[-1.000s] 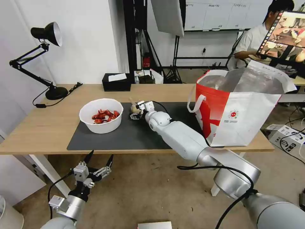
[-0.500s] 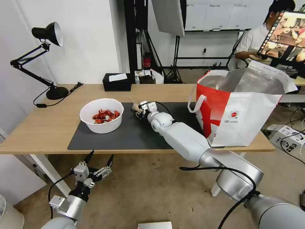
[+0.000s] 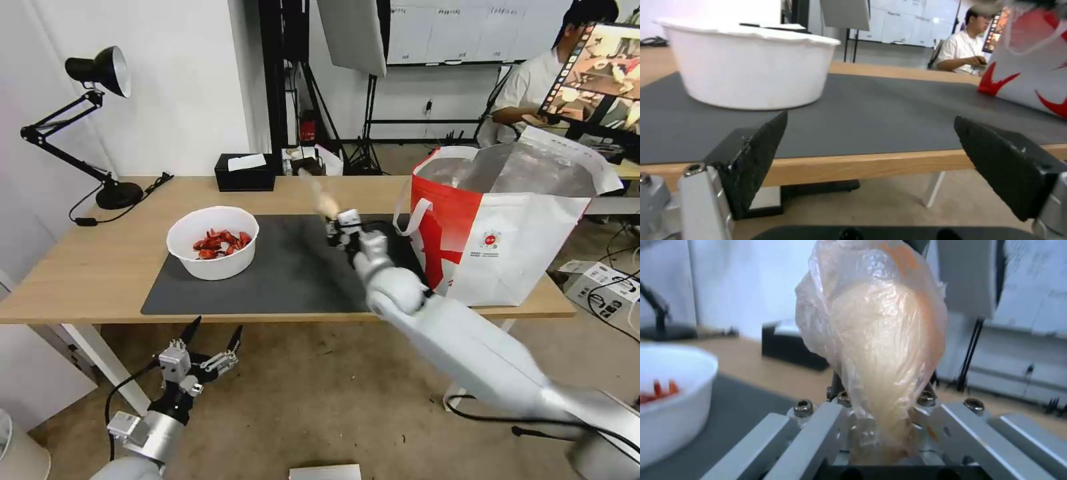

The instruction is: Pick up the trash from the table and place it into the takeout bag.

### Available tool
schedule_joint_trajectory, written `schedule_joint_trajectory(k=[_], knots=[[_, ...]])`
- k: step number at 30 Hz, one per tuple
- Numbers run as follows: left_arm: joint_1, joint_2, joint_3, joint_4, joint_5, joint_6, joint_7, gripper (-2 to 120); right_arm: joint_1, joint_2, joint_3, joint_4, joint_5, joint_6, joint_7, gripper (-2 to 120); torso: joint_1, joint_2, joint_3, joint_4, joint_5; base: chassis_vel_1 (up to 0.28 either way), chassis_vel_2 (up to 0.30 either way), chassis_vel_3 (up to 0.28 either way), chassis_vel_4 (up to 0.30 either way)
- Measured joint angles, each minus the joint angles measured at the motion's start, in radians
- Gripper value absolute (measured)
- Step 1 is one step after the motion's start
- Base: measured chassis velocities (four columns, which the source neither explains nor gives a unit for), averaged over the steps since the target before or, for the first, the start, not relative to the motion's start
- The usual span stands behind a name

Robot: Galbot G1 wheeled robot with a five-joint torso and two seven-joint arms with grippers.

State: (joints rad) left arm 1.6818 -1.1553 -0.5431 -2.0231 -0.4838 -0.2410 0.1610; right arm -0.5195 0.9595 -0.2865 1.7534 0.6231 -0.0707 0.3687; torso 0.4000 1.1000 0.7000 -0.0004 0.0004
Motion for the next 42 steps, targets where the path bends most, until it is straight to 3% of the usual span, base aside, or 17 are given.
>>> schedule_joint_trajectory(k=[6,8,17,26,30,32,38,42], knots=[[-0.001,-0.006,0.010,-0.002,0.002,0.003,-0.003,100,-0.044,-0.098,0.104,0.114,-0.055,0.054,0.011,7,0.000,0.000,0.000,0.0003,-0.0001,0.000,0.000,0.000,0.000],[0.000,-0.009,0.012,-0.004,0.005,0.003,-0.005,100,-0.056,-0.125,0.157,0.147,-0.084,0.057,0.085,7,0.000,0.000,0.000,0.0003,-0.0003,0.000,0.000,0.000,0.000],[0.013,-0.011,0.023,-0.023,0.000,0.010,-0.009,100,-0.064,-0.181,0.244,0.178,-0.039,-0.043,0.317,7,0.000,0.000,0.000,0.0005,-0.0001,0.000,0.000,0.000,0.000],[0.019,-0.013,0.025,-0.032,0.001,0.011,-0.008,100,-0.080,-0.229,0.285,0.178,-0.016,-0.133,0.377,7,0.000,0.000,0.000,0.0004,-0.0002,0.000,0.000,0.000,0.000],[0.020,-0.012,0.022,-0.034,0.002,0.011,-0.006,100,-0.079,-0.238,0.290,0.179,0.005,-0.163,0.403,19,0.000,0.000,0.000,0.0004,-0.0003,0.000,0.000,0.000,0.000],[0.024,-0.010,0.016,-0.038,0.002,0.011,-0.006,100,-0.076,-0.249,0.294,0.197,0.059,-0.192,0.428,32,0.000,0.000,0.000,0.0004,-0.0003,0.000,0.000,0.000,0.000],[0.025,-0.008,0.015,-0.041,0.002,0.011,-0.005,100,-0.075,-0.264,0.294,0.209,0.091,-0.212,0.432,47,0.000,0.000,0.000,0.0005,-0.0004,0.000,0.000,0.000,0.000],[0.024,-0.009,0.020,-0.041,0.002,0.011,-0.004,100,-0.069,-0.270,0.293,0.216,0.126,-0.221,0.431,68,0.000,0.000,0.000,0.0005,-0.0004,0.000,0.000,0.000,0.000]])
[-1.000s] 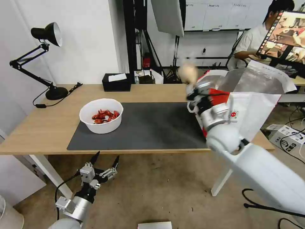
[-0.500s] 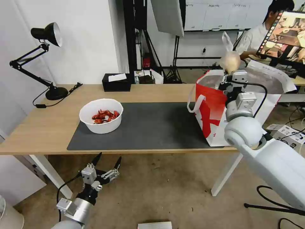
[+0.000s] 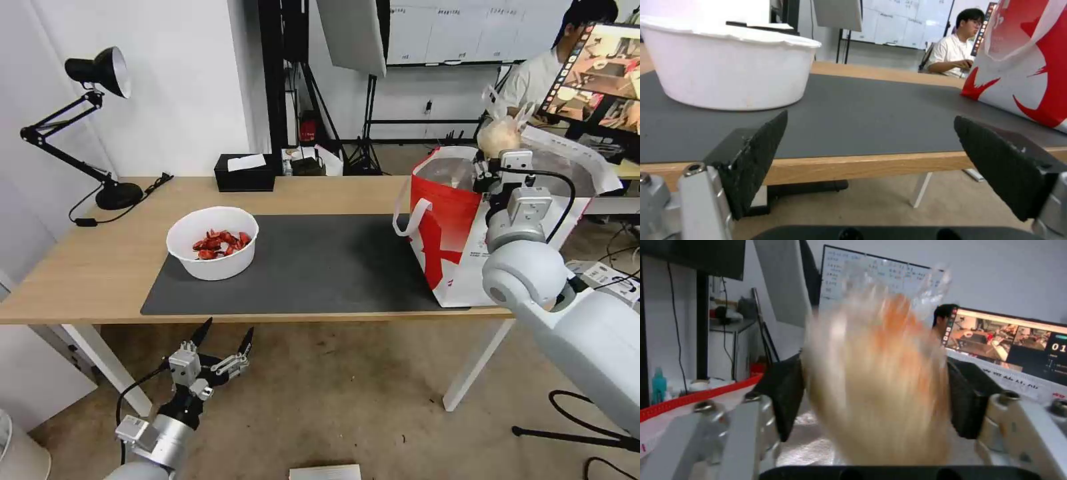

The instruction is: Pick up the trash from the table and place it into the takeout bag.

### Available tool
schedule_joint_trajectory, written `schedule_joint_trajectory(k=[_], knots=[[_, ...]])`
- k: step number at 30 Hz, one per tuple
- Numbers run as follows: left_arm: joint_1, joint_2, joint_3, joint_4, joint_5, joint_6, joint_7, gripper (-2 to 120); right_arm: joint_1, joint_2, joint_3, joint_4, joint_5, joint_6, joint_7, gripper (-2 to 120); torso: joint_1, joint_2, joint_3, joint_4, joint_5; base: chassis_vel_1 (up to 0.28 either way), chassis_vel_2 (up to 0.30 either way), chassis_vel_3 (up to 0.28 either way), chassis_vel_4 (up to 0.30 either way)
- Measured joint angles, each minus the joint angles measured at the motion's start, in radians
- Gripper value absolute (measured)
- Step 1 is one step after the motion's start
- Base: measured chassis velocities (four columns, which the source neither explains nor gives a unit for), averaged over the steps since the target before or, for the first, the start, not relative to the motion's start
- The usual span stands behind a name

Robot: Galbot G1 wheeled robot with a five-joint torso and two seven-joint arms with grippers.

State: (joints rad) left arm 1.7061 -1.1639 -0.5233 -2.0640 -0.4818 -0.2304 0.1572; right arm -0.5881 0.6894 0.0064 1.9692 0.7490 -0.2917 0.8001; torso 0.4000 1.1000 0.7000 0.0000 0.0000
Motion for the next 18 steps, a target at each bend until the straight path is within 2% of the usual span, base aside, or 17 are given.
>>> schedule_joint_trajectory(k=[1,4,5,7,11,18], knots=[[0.000,0.000,0.000,0.000,0.000,0.000,0.000,100,0.000,0.000,0.000,0.000,0.000,0.000,0.000,68,0.000,0.000,0.000,0.0000,0.0000,0.000,0.000,0.000,0.000],[-0.002,0.004,-0.001,-0.001,-0.001,0.000,0.000,100,0.005,-0.004,-0.003,0.002,0.017,-0.001,-0.001,83,0.000,0.000,0.000,0.0000,0.0000,0.000,0.000,0.000,0.000],[-0.002,0.004,-0.001,-0.001,-0.001,0.000,0.000,100,0.005,-0.004,-0.003,0.002,0.017,-0.001,-0.001,83,0.000,0.000,0.000,0.0000,0.0000,0.000,0.000,0.000,0.000],[-0.003,0.007,-0.002,-0.001,-0.002,0.000,0.000,100,0.005,-0.004,-0.004,0.003,0.022,-0.001,-0.002,92,0.000,0.000,0.000,0.0000,0.0000,0.000,0.000,0.000,0.000],[-0.005,0.009,-0.003,-0.001,-0.004,0.000,0.000,100,0.001,-0.004,-0.004,0.004,0.025,-0.001,-0.004,100,0.000,0.000,0.000,0.0000,0.0000,0.000,0.000,0.000,0.000],[-0.012,0.012,-0.001,-0.001,-0.006,0.001,0.000,100,-0.005,-0.006,-0.005,0.004,0.025,0.002,-0.015,100,0.000,0.000,0.000,0.0000,0.0000,0.000,0.000,0.000,0.000]])
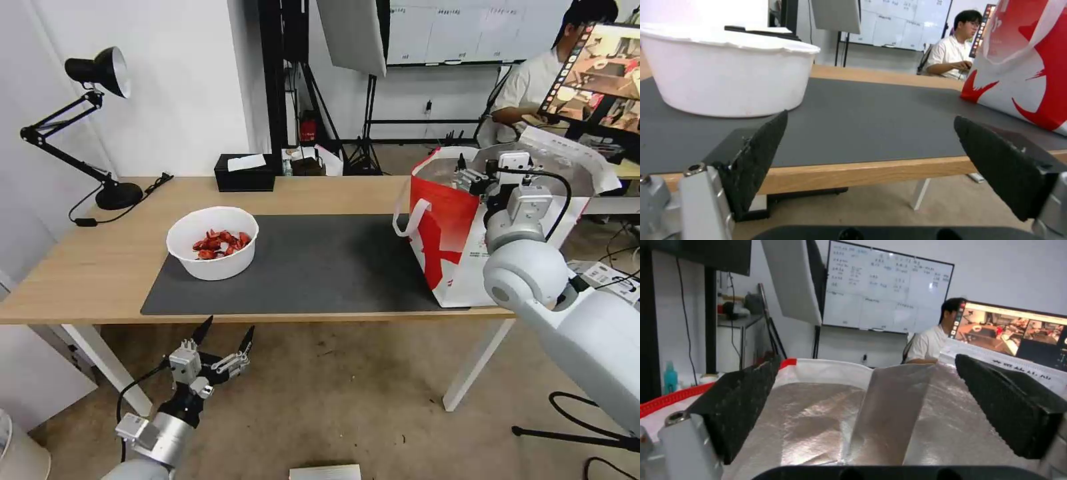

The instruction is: Pick up the trash from the table and place it into the takeout bag.

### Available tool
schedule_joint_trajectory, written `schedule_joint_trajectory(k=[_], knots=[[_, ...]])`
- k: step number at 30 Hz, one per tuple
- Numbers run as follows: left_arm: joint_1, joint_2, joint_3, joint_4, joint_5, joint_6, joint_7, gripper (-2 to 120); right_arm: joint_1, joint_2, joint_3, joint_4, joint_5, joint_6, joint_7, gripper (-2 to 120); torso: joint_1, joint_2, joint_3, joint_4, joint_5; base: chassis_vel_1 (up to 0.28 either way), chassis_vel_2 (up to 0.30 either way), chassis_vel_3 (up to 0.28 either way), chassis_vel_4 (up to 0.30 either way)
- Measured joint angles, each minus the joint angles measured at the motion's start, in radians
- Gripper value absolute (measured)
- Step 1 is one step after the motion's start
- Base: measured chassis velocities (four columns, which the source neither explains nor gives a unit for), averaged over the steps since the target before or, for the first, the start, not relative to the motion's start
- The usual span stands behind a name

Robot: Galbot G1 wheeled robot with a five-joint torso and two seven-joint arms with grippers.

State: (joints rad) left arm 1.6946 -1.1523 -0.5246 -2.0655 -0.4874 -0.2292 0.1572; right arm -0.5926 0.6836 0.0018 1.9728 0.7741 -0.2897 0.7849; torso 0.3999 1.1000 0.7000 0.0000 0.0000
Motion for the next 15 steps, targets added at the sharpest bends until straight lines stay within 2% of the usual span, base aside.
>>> schedule_joint_trajectory(k=[5,8,9,12,13,15], knots=[[-0.005,0.003,0.000,0.000,-0.002,0.001,-0.001,100,-0.004,-0.001,0.002,0.005,-0.001,0.027,-0.023,100,0.000,0.000,0.000,0.0000,0.0000,0.000,0.000,0.000,0.000],[-0.010,0.005,0.000,0.000,-0.005,0.001,-0.001,100,-0.023,-0.002,0.023,0.019,0.004,0.104,-0.092,100,0.000,0.000,0.000,0.0001,0.0000,0.000,0.000,0.000,0.000],[-0.010,0.005,0.000,0.000,-0.005,0.001,-0.001,100,-0.023,-0.002,0.023,0.019,0.004,0.104,-0.092,100,0.000,0.000,0.000,0.0001,0.0000,0.000,0.000,0.000,0.000],[-0.015,0.010,-0.002,0.000,-0.006,0.001,-0.002,100,-0.086,-0.015,0.076,0.060,0.030,0.208,-0.235,100,0.000,0.000,0.000,0.0002,-0.0001,0.000,0.000,0.000,0.000],[-0.015,0.010,-0.002,0.000,-0.006,0.001,-0.002,100,-0.086,-0.015,0.076,0.060,0.030,0.208,-0.235,100,0.000,0.000,0.000,0.0002,-0.0001,0.000,0.000,0.000,0.000],[-0.018,0.012,-0.002,0.000,-0.006,0.001,-0.003,100,-0.160,-0.029,0.117,0.089,0.052,0.269,-0.360,100,0.000,0.000,0.000,-0.0001,0.0000,0.000,0.000,0.000,0.000]])
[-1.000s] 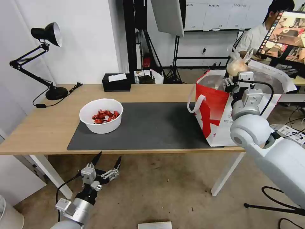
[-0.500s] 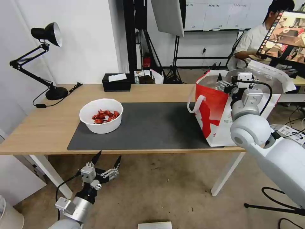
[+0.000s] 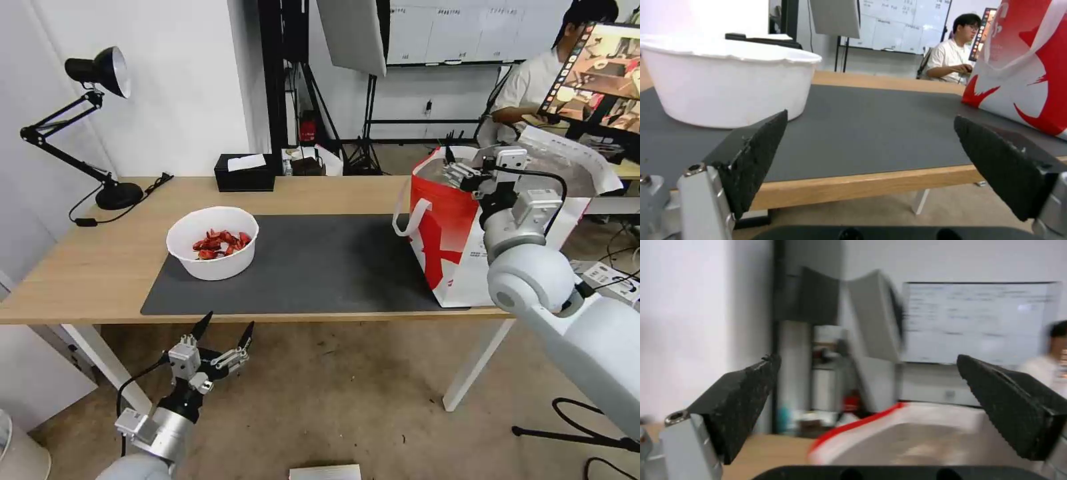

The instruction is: Pick up the trash from the table and place it into the takeout bag.

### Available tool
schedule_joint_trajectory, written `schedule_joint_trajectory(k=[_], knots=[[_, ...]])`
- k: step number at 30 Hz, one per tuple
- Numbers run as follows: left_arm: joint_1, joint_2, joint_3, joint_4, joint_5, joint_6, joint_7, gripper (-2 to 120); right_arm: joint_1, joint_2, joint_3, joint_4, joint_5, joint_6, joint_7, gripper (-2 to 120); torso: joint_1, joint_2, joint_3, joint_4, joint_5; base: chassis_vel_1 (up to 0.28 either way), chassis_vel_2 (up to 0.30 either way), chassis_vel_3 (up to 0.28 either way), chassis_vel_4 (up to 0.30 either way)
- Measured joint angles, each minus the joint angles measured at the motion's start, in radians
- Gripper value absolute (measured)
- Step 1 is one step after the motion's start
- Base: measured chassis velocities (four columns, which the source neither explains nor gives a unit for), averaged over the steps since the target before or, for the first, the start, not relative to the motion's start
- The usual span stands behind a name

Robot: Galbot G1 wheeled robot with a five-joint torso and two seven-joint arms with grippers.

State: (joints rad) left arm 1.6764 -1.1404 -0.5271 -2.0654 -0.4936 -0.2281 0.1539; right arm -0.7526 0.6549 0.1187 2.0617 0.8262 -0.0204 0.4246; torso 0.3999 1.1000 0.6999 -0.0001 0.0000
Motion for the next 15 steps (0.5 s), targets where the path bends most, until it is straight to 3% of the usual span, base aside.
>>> schedule_joint_trajectory(k=[5,15], knots=[[-0.004,-0.001,0.000,0.001,0.000,0.000,0.000,100,-0.120,-0.019,0.034,0.064,0.050,0.067,-0.179,100,0.000,0.000,0.000,0.0001,0.0000,0.000,0.000,0.000,0.000],[0.007,0.002,-0.014,0.000,0.000,-0.004,0.004,100,-0.366,0.011,0.094,0.121,-0.011,0.072,-0.293,100,0.000,0.000,0.000,0.0002,0.0000,0.000,0.000,0.000,0.000]])
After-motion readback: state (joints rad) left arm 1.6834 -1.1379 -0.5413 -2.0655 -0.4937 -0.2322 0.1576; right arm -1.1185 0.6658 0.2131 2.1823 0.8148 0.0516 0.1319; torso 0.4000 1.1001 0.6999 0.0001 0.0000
